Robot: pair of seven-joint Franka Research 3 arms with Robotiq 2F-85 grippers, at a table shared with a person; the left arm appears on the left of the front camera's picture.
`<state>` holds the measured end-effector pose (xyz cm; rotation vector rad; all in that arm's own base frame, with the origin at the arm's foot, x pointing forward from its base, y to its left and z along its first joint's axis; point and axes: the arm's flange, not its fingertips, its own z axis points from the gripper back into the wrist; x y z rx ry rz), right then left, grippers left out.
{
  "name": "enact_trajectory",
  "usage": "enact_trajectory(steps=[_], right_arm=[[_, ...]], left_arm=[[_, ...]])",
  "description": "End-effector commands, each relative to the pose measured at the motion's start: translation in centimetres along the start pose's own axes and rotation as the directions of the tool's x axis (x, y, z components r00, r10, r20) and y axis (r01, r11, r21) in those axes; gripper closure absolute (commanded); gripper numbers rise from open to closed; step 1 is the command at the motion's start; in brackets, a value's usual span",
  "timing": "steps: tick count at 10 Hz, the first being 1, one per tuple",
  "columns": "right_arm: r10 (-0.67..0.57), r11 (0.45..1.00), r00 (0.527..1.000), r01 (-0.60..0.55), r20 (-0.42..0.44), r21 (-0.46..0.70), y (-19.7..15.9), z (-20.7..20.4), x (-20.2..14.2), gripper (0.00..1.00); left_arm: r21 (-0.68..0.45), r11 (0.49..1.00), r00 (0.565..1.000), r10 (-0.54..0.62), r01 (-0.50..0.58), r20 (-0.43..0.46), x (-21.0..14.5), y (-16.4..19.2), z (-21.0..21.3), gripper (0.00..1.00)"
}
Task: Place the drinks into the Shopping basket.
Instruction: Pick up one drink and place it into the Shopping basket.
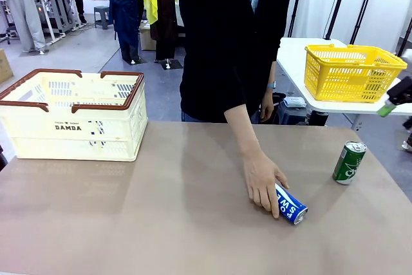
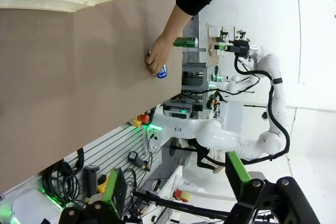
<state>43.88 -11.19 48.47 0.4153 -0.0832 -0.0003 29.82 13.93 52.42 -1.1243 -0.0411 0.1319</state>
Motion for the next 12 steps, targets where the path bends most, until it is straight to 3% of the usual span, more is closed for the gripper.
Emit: enact_trajectory(steps=[1,3,6,8,10,12], right_arm=[[0.043,0.993,0.998,-0.048,-0.042,-0.112,1.9,-2.1,0.4,0.00],[0.058,0.984,0.996,-0.067,-0.062,-0.162,2.8,-3.1,0.8,0.00],[-0.160,0.987,0.983,0.163,0.085,-0.019,-7.3,2.9,-1.7,0.00],[-0.280,0.960,0.950,0.275,0.134,0.056,-12.5,3.7,-4.0,0.00],[-0.283,0.958,0.950,0.275,0.131,0.078,-12.9,2.7,-4.1,0.00],[-0.198,0.980,0.971,0.192,0.132,0.056,-9.9,2.1,-3.0,0.00]], left_arm=[[-0.017,1.000,1.000,0.006,-0.006,0.000,-0.2,-0.3,0.0,0.00],[-0.017,1.000,1.000,0.006,-0.006,0.000,-0.2,-0.3,0.0,0.00],[-0.017,1.000,1.000,0.006,-0.006,0.000,-0.2,-0.3,0.0,0.00],[-0.017,1.000,1.000,0.006,-0.006,0.000,-0.2,-0.3,0.0,0.00],[-0.017,1.000,1.000,0.006,-0.006,0.000,-0.2,-0.3,0.0,0.00],[-0.017,1.000,1.000,0.006,-0.006,0.000,-0.2,-0.3,0.0,0.00]])
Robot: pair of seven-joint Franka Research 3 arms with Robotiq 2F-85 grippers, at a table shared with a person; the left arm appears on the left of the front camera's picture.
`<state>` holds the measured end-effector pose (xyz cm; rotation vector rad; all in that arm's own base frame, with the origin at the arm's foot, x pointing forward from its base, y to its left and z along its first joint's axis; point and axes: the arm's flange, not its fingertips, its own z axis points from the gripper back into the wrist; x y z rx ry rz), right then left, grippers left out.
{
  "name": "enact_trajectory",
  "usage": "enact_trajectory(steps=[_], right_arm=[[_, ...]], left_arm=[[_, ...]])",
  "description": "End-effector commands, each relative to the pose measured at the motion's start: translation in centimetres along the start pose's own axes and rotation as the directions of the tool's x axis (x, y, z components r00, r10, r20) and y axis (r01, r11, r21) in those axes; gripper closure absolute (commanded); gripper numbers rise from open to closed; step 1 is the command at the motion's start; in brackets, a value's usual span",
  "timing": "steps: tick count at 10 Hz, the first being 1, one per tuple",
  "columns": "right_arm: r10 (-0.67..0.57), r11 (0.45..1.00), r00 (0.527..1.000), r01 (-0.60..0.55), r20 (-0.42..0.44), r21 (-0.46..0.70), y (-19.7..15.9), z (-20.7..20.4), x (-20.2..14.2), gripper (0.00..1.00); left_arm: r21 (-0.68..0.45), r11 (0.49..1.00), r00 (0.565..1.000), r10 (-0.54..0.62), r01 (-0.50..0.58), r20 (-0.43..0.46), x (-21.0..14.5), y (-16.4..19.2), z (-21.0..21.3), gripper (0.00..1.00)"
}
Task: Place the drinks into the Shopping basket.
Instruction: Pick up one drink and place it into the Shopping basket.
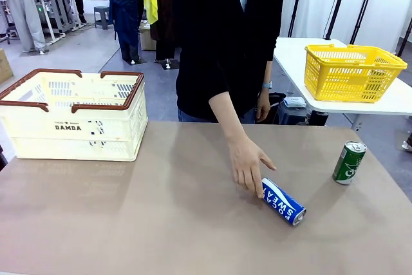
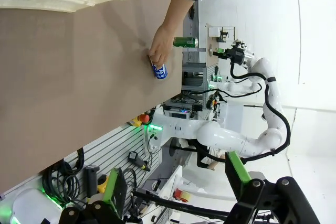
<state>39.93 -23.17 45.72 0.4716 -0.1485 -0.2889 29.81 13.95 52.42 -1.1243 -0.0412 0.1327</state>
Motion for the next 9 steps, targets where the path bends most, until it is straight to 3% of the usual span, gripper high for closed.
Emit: enact_trajectory(steps=[1,5,9], right_arm=[[0.140,0.989,0.990,-0.140,-0.013,-0.041,5.1,-1.7,0.4,0.00],[0.351,0.906,0.929,-0.368,-0.116,-0.210,15.2,-6.8,0.2,0.00],[0.384,0.809,0.902,-0.432,-0.199,-0.397,18.8,-10.0,-0.6,0.00]], left_arm=[[-0.017,1.000,1.000,0.005,-0.005,-0.001,-0.2,-0.3,0.0,0.00],[-0.017,1.000,1.000,0.005,-0.005,-0.001,-0.2,-0.3,0.0,0.00],[-0.017,1.000,1.000,0.005,-0.005,-0.001,-0.2,-0.3,0.0,0.00]])
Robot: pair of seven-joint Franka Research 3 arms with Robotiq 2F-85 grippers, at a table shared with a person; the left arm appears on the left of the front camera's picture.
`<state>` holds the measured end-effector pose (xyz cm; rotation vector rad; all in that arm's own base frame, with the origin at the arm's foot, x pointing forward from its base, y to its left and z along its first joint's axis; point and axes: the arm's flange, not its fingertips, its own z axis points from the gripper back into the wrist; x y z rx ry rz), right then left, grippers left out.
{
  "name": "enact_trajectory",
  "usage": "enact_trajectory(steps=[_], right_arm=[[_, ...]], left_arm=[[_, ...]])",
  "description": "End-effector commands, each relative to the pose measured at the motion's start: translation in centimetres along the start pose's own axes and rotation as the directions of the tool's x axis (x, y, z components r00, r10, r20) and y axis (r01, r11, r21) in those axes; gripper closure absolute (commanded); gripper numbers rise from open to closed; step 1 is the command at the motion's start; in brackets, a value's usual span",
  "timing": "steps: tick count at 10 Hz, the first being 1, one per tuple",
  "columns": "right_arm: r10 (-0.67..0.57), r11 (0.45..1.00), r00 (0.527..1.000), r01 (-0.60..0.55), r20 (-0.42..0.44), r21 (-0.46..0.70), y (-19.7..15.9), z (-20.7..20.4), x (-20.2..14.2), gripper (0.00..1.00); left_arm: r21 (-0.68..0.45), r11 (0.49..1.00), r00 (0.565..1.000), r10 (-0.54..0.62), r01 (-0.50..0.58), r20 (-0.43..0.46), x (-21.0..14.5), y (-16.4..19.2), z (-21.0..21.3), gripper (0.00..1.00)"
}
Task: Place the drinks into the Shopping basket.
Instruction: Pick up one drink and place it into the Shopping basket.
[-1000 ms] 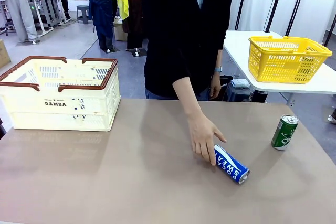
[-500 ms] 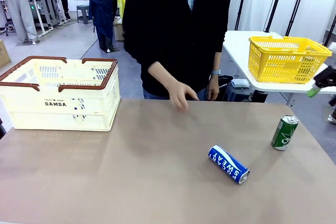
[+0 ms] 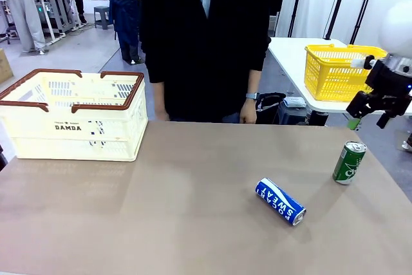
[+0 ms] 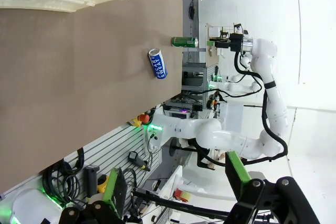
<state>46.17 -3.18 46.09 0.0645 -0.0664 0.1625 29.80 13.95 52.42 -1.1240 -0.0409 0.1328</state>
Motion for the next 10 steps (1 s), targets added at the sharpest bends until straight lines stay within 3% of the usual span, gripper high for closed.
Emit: enact_trajectory(steps=[1,4,10], right_arm=[[-0.014,0.997,1.000,0.014,0.000,-0.070,0.4,-1.2,0.0,0.00],[-0.010,0.998,1.000,0.010,0.001,-0.055,-0.6,-4.2,0.3,0.00],[-0.050,0.998,0.999,0.051,-0.014,0.023,0.6,-8.3,0.7,0.00]], left_arm=[[-0.017,1.000,1.000,0.005,-0.005,-0.001,-0.2,-0.3,0.0,0.00],[-0.017,1.000,1.000,0.005,-0.005,-0.001,-0.2,-0.3,0.0,0.00],[-0.017,1.000,1.000,0.005,-0.005,-0.001,-0.2,-0.3,0.0,0.00]])
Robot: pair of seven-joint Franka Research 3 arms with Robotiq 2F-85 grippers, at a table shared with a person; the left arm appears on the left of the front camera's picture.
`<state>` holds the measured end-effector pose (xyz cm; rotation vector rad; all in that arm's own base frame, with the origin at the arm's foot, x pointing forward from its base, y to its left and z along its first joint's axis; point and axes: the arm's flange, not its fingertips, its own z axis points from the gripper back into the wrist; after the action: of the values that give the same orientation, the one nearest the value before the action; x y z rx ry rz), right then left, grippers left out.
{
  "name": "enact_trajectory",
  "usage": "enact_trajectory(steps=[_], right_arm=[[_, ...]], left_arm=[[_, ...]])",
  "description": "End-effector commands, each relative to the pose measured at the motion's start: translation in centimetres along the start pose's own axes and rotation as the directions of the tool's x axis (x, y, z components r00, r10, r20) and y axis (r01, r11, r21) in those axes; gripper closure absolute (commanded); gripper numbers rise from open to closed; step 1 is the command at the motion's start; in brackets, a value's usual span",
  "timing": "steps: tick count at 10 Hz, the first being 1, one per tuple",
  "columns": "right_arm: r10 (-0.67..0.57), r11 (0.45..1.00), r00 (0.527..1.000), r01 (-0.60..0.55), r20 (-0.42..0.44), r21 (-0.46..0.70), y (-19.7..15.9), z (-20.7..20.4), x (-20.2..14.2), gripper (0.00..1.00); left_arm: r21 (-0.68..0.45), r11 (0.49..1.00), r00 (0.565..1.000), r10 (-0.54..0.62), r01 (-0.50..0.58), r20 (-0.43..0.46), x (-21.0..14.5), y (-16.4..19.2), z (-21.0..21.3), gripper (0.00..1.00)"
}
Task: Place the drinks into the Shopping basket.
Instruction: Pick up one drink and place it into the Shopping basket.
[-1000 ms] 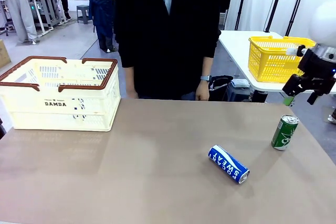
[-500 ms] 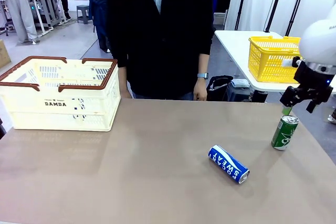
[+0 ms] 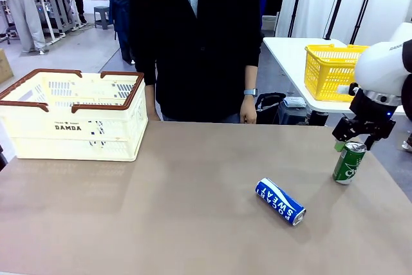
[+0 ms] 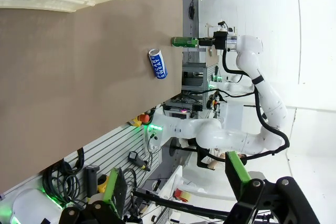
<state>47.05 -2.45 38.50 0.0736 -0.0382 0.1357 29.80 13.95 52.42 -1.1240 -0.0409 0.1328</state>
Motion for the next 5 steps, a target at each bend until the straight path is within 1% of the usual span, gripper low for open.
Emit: enact_trajectory(steps=[1,5], right_arm=[[-0.021,1.000,1.000,0.021,0.011,0.007,0.7,-1.4,0.3,0.00],[-0.006,1.000,1.000,0.006,0.017,-0.005,1.0,-2.5,0.5,0.00]], left_arm=[[-0.017,1.000,1.000,0.005,-0.005,-0.001,-0.2,-0.3,0.0,0.00],[-0.017,1.000,1.000,0.005,-0.005,-0.001,-0.2,-0.3,0.0,0.00]])
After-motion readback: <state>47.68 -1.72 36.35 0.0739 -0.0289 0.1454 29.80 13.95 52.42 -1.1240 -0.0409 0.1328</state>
